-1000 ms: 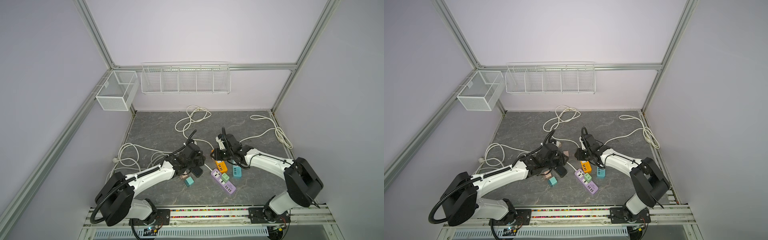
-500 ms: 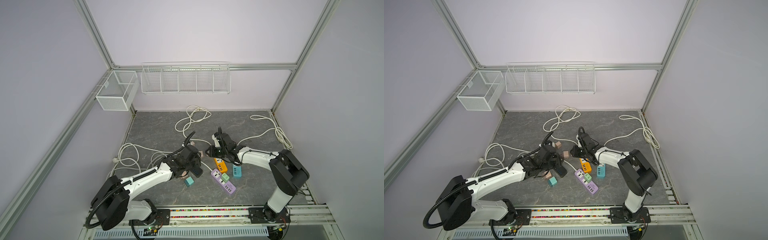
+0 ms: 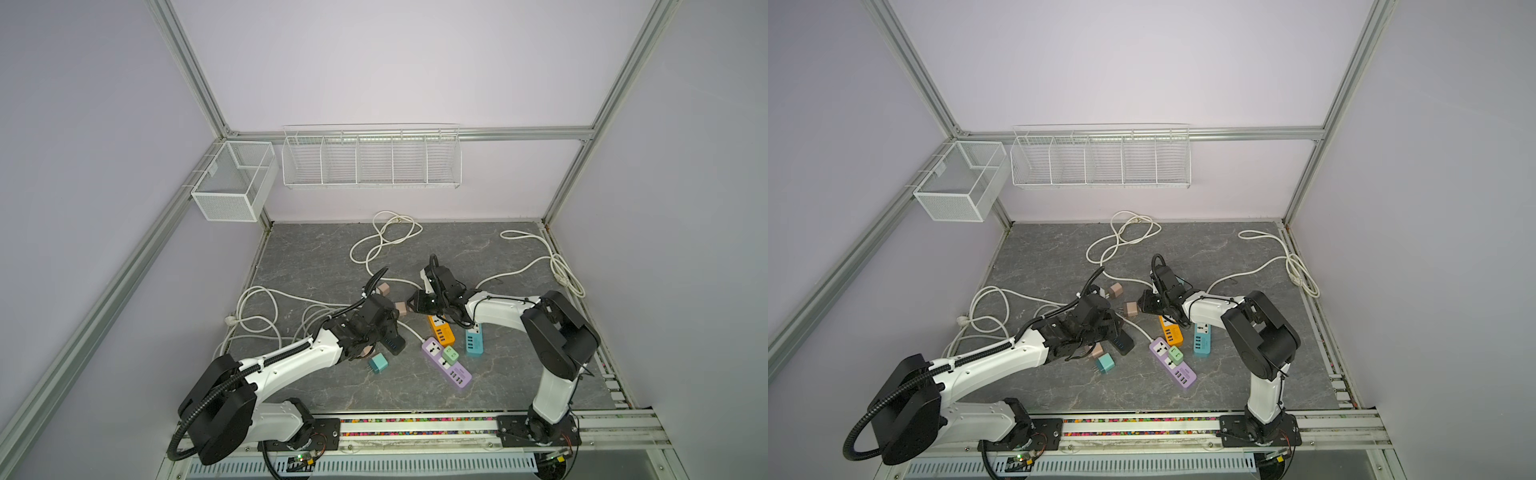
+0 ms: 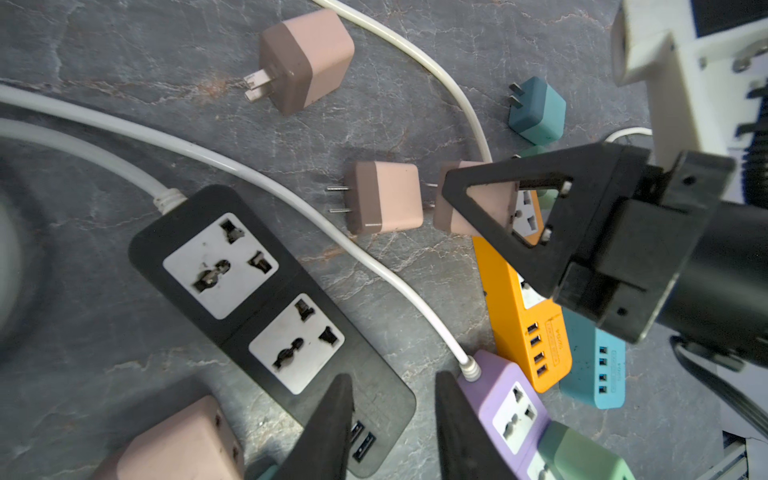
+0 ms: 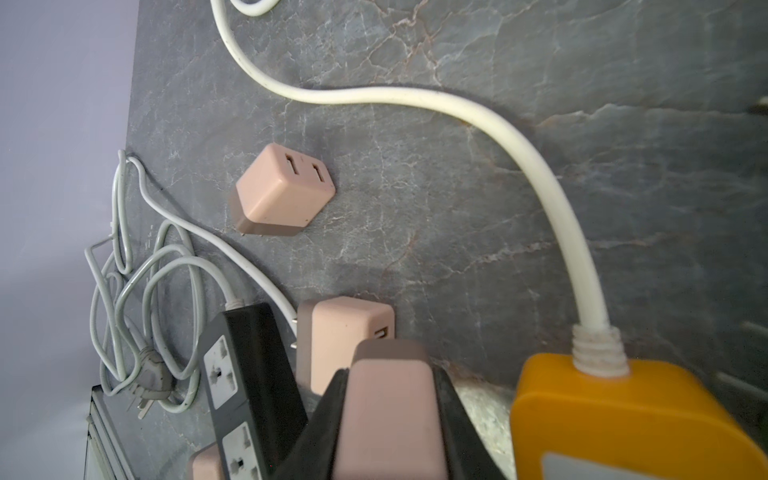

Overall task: Pull the plug off the socket
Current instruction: 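Carry the pink adapter away from the strips with the right gripper, then set the pink adapter on the table beside the orange strip with the right gripper, then move the right gripper back onto the light-green adapter in the purple strip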

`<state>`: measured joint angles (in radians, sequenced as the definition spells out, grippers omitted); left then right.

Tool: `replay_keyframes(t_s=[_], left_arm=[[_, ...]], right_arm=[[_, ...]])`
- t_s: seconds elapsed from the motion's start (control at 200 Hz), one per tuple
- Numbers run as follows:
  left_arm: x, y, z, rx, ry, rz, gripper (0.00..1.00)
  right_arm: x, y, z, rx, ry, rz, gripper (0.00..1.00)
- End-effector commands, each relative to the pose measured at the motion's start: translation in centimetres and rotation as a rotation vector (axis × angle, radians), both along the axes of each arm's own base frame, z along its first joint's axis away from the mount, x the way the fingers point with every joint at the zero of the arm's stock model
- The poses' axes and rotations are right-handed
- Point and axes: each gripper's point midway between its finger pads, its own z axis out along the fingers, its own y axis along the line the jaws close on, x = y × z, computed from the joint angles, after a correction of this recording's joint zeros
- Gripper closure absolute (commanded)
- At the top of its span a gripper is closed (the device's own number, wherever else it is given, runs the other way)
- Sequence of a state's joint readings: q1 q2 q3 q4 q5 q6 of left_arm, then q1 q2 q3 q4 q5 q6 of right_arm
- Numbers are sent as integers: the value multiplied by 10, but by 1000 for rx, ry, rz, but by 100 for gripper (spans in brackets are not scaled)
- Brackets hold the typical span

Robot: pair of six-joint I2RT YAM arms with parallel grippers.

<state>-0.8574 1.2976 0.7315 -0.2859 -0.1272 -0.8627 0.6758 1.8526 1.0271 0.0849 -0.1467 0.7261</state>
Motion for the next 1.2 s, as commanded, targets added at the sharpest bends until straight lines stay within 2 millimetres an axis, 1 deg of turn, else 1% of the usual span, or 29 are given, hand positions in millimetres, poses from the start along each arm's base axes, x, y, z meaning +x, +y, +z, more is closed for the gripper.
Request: replay_keyframes(t_s=[0.0,0.195,0.33,0.445,0.545,0.65,0.86,0.96,1.095,1.195], left_arm=[[2,6,3,-7,-12,32,65],[2,5,3,-11,-9,32,65],[2,5,2,-6,-11,32,65],[2,5,1,-5,-6,34,65],[2,4,2,-10,-8,31,65],[3,4,2,-12,-9,31,65],[4,1,5,-20,-9,28,64],[3,-1,7,-27,-6,21,64],[2,-7,11,-43,4,1,64],[1,-12,12,-54,5,-30,64]], right_arm=[[6,8,1,17,-12,3,73],[6,10,-7,13,-1,11,69],[6,10,-10,6,-1,15,60],[6,8,-7,2,-12,15,51],[6,7,-2,-7,-25,20,47],[6,5,8,-16,-45,24,41],[5,-10,25,-75,-89,14,32],[3,-15,35,-96,-107,21,29],[-3,-19,54,-88,-156,42,28],[-8,-28,68,-99,-190,45,27]])
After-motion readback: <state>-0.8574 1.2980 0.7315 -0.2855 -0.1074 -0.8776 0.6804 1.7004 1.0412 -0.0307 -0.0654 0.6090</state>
